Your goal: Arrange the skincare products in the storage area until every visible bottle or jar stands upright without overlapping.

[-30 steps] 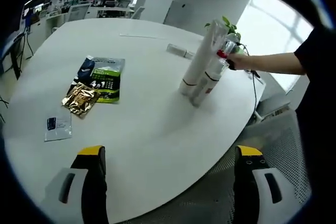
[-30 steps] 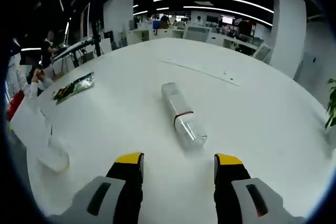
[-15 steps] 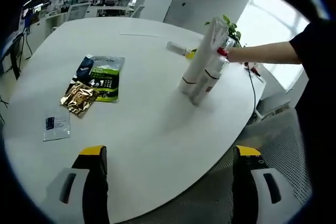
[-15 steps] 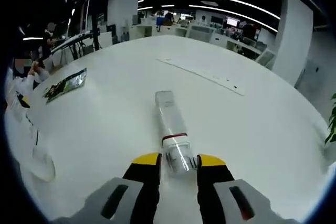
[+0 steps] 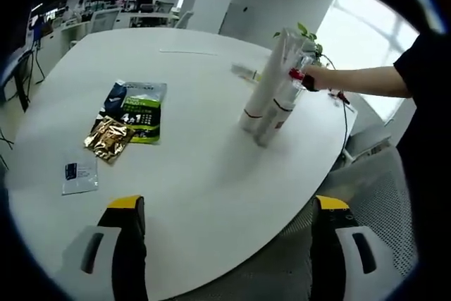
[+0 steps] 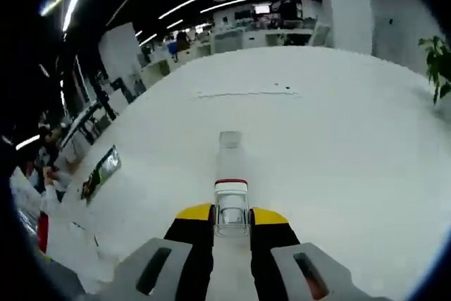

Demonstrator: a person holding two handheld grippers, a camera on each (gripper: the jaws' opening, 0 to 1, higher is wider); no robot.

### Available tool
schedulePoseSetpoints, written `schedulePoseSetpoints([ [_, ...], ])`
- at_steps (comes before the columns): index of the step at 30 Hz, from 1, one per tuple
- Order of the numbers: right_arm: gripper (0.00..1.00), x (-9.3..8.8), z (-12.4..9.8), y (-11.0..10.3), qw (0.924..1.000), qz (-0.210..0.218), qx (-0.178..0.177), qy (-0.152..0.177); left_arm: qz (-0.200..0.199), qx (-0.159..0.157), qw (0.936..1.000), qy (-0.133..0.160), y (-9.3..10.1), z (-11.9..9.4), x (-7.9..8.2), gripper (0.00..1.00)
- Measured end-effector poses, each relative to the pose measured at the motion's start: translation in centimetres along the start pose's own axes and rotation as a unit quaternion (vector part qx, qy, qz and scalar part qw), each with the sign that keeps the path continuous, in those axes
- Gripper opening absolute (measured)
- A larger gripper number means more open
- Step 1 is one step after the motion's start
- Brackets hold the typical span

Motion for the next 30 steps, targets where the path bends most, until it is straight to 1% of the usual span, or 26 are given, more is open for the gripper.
schedulePoseSetpoints([
  [2, 0.10, -0.3, -1.5, -0.3, 0.9969, 0.066, 0.016, 0.041, -0.001, 0.000, 1.0000, 0.006, 0.0, -0.2, 0.3, 0.90],
  [3, 0.10, -0.5, -2.1, -0.5, 0.9941, 0.093, 0.022, 0.052, -0.001, 0.000, 1.0000, 0.009, 0.1, -0.2, 0.4, 0.90],
  [4, 0.10, -0.7, -2.9, -1.4, 0.9892, 0.125, 0.033, 0.070, 0.000, -0.001, 0.9999, 0.014, 0.2, -0.3, 0.6, 0.90],
  [5, 0.10, -0.8, -3.5, -1.8, 0.9852, 0.144, 0.042, 0.082, 0.001, -0.002, 0.9998, 0.019, 0.4, -0.4, 0.8, 0.90],
  [6, 0.10, -0.9, -4.2, -2.7, 0.9813, 0.158, 0.051, 0.097, 0.002, -0.005, 0.9997, 0.022, 0.8, -0.5, 1.0, 0.90],
  [7, 0.10, -0.9, -5.1, -3.4, 0.9737, 0.182, 0.069, 0.118, 0.004, -0.008, 0.9997, 0.024, 1.0, -0.5, 1.0, 0.90],
  [8, 0.10, -1.0, -5.7, -3.9, 0.9678, 0.201, 0.084, 0.126, 0.008, -0.011, 0.9995, 0.027, 1.3, -0.6, 1.1, 0.90],
  [9, 0.10, -1.2, -6.7, -4.9, 0.9608, 0.218, 0.101, 0.138, 0.011, -0.015, 0.9994, 0.030, 1.6, -0.6, 1.3, 0.90],
  [10, 0.10, -1.3, -7.2, -5.6, 0.9562, 0.227, 0.114, 0.146, 0.014, -0.019, 0.9991, 0.035, 1.9, -0.7, 1.5, 0.90],
  [11, 0.10, -1.4, -8.1, -6.6, 0.9491, 0.240, 0.134, 0.154, 0.017, -0.024, 0.9988, 0.038, 2.4, -0.8, 1.8, 0.89],
  [12, 0.10, -1.6, -8.8, -7.4, 0.9441, 0.249, 0.147, 0.158, 0.023, -0.027, 0.9985, 0.042, 2.8, -0.9, 2.0, 0.89],
  [13, 0.10, -1.8, -9.3, -7.9, 0.9414, 0.252, 0.154, 0.162, 0.029, -0.029, 0.9981, 0.046, 3.0, -1.0, 2.3, 0.89],
  [15, 0.10, -2.4, -10.7, -9.1, 0.9407, 0.252, 0.158, 0.163, 0.041, -0.031, 0.9973, 0.052, 3.5, -1.3, 2.8, 0.89],
  [17, 0.10, -2.9, -11.7, -10.1, 0.9342, 0.265, 0.170, 0.168, 0.049, -0.031, 0.9966, 0.059, 4.0, -1.5, 3.3, 0.89],
  [18, 0.10, -3.2, -12.5, -11.0, 0.9298, 0.273, 0.179, 0.171, 0.055, -0.033, 0.9958, 0.065, 4.3, -1.8, 3.7, 0.89],
  [19, 0.10, -3.5, -12.9, -11.5, 0.9287, 0.274, 0.181, 0.171, 0.058, -0.032, 0.9953, 0.070, 4.3, -1.9, 4.0, 0.89],
  [20, 0.10, -3.7, -13.6, -12.2, 0.9292, 0.272, 0.184, 0.169, 0.064, -0.031, 0.9944, 0.078, 4.5, -2.1, 4.5, 0.89],
  [21, 0.10, -3.9, -14.0, -12.8, 0.9317, 0.265, 0.185, 0.165, 0.067, -0.031, 0.9938, 0.083, 4.8, -2.3, 4.9, 0.88],
  [22, 0.10, -4.0, -14.5, -13.1, 0.9398, 0.246, 0.181, 0.154, 0.066, -0.031, 0.9935, 0.088, 5.0, -2.5, 5.2, 0.88],
  [23, 0.10, -4.3, -15.1, -13.8, 0.9536, 0.205, 0.173, 0.136, 0.064, -0.033, 0.9931, 0.092, 5.1, -2.7, 5.6, 0.87],
  [24, 0.10, -4.3, -15.6, -14.3, 0.9683, 0.153, 0.160, 0.116, 0.066, -0.034, 0.9926, 0.096, 5.4, -2.8, 6.0, 0.86],
  [25, 0.10, -4.2, -15.9, -14.8, 0.9725, 0.133, 0.158, 0.107, 0.067, -0.035, 0.9922, 0.099, 5.6, -2.9, 6.2, 0.86],
  [26, 0.10, -4.0, -16.3, -15.7, 0.9769, 0.103, 0.160, 0.097, 0.071, -0.035, 0.9917, 0.101, 5.8, -3.0, 6.4, 0.85],
  [28, 0.10, -3.7, -16.8, -17.0, 0.9782, 0.074, 0.170, 0.093, 0.085, -0.036, 0.9902, 0.105, 6.3, -3.3, 7.0, 0.85],
  [29, 0.10, -3.4, -17.2, -17.7, 0.9798, 0.048, 0.173, 0.088, 0.088, -0.037, 0.9896, 0.108, 6.3, -3.3, 7.2, 0.84],
  [30, 0.10, -3.2, -17.4, -18.0, 0.9806, 0.032, 0.174, 0.084, 0.090, -0.040, 0.9888, 0.111, 6.6, -3.4, 7.5, 0.84],
])
Point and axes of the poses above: the point that each gripper's makers call its tool centre point, and the gripper's own axes: z roughly forward along the fingers, y roughly to its right, x roughly out of its top, the point moved 6 cm from there along -z, roughly backward along the fingers, and after that the axes turned 13 degrees about x, right-handed, at the moved point
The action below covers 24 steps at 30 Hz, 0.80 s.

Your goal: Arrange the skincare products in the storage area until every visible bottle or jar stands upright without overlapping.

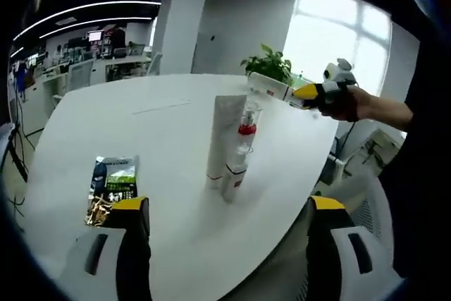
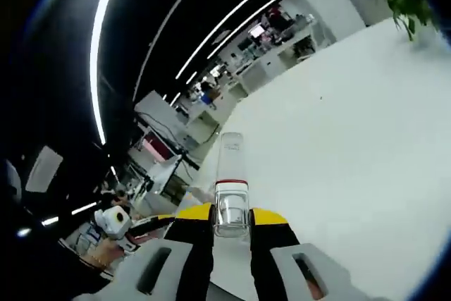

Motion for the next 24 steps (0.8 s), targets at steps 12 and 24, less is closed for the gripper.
schedulePoseSetpoints([
  [12, 0.10, -0.3, 0.5, -5.2, 0.9850, -0.135, 0.096, -0.050, -0.002, -0.044, 0.9979, 0.047, 2.2, -0.7, 3.6, 0.82],
  [24, 0.09, -2.6, 1.9, -8.3, 0.9135, -0.311, 0.213, -0.154, 0.021, -0.151, 0.9840, 0.092, 5.1, -2.5, 6.7, 0.56],
])
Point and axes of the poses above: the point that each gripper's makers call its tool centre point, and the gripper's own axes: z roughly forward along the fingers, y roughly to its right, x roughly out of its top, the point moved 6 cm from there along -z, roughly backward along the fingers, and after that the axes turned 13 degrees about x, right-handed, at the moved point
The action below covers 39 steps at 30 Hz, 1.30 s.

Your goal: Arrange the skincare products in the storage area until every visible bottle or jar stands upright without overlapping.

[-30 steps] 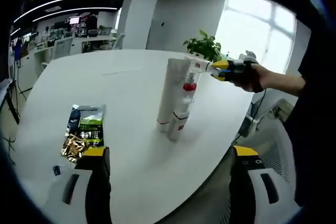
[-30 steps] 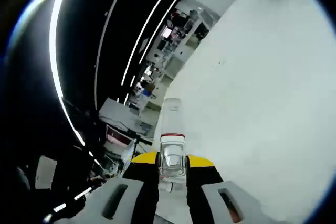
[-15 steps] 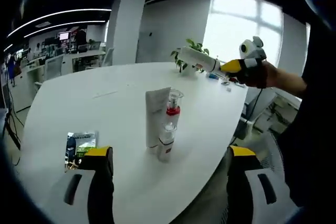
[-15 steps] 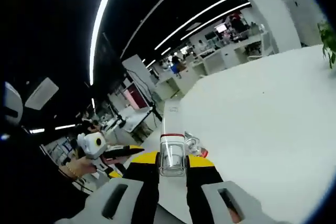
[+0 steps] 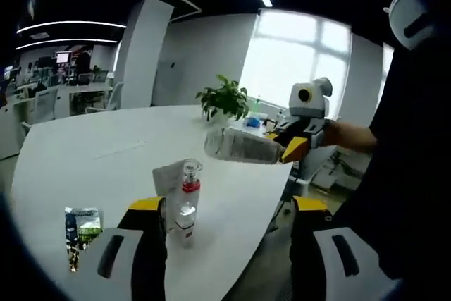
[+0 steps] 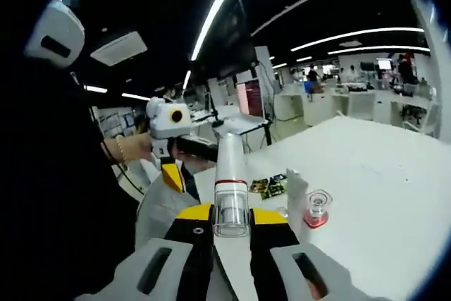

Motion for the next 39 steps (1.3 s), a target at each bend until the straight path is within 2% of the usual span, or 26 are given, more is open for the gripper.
schedulePoseSetpoints([
  [2, 0.09, -0.1, 0.3, -0.1, 0.9995, -0.026, 0.011, -0.015, 0.002, -0.016, 0.9998, 0.008, 0.6, -0.1, 0.6, 0.48],
  [3, 0.09, -0.1, 0.4, -0.2, 0.9989, -0.038, 0.016, -0.021, 0.004, -0.013, 0.9999, 0.010, 0.7, 0.0, 0.8, 0.49],
  [6, 0.09, 0.1, 0.7, -0.4, 0.9956, -0.081, 0.037, -0.028, 0.016, 0.003, 0.9998, 0.013, 0.5, 0.2, 1.2, 0.59],
  [7, 0.09, 0.2, 0.8, -0.5, 0.9939, -0.096, 0.042, -0.033, 0.019, 0.003, 0.9997, 0.014, 0.4, 0.2, 1.3, 0.58],
  [9, 0.09, 0.3, 0.9, -0.4, 0.9912, -0.116, 0.048, -0.042, 0.024, -0.006, 0.9996, 0.014, 0.5, 0.1, 1.4, 0.46],
  [10, 0.09, 0.3, 1.0, -0.4, 0.9915, -0.112, 0.049, -0.044, 0.029, -0.012, 0.9994, 0.015, 0.6, 0.1, 1.5, 0.37],
  [12, 0.09, 0.3, 1.0, -0.2, 0.9897, -0.124, 0.053, -0.049, 0.046, -0.021, 0.9984, 0.023, 1.0, 0.0, 1.8, 0.27],
  [15, 0.10, 0.3, 1.0, -0.1, 0.9881, -0.131, 0.058, -0.056, 0.054, -0.011, 0.9980, 0.029, 1.2, 0.2, 2.2, 0.25],
  [18, 0.10, 0.5, 0.8, 0.3, 0.9877, -0.132, 0.058, -0.058, 0.072, -0.006, 0.9969, 0.033, 1.2, 0.3, 2.2, 0.25],
  [24, 0.13, -0.1, 0.7, 0.9, 0.9870, -0.132, 0.049, -0.077, 0.093, -0.017, 0.9954, 0.018, 2.2, 0.2, 2.4, 0.21],
  [26, 0.15, -0.5, 0.6, 1.3, 0.9872, -0.131, 0.034, -0.085, 0.085, -0.034, 0.9956, 0.023, 2.8, 0.1, 2.5, 0.18],
  [28, 0.16, -0.8, 0.7, 1.3, 0.9862, -0.132, 0.033, -0.095, 0.071, -0.042, 0.9961, 0.031, 3.2, 0.2, 2.8, 0.17],
  [29, 0.16, -0.8, 0.8, 1.3, 0.9863, -0.132, 0.032, -0.094, 0.082, -0.035, 0.9956, 0.028, 3.0, 0.2, 2.7, 0.17],
  [33, 0.16, -0.9, 0.9, 1.2, 0.9833, -0.146, 0.024, -0.105, 0.083, -0.035, 0.9959, 0.014, 2.9, 0.3, 2.4, 0.17],
  [36, 0.18, -0.5, 0.9, 1.7, 0.9859, -0.140, 0.000, -0.091, 0.088, -0.019, 0.9956, 0.027, 2.6, 0.3, 3.1, 0.17],
  [39, 0.20, -0.1, 0.7, 2.7, 0.9947, -0.087, -0.038, -0.040, 0.087, 0.009, 0.9946, 0.056, 2.2, 0.3, 4.2, 0.16],
])
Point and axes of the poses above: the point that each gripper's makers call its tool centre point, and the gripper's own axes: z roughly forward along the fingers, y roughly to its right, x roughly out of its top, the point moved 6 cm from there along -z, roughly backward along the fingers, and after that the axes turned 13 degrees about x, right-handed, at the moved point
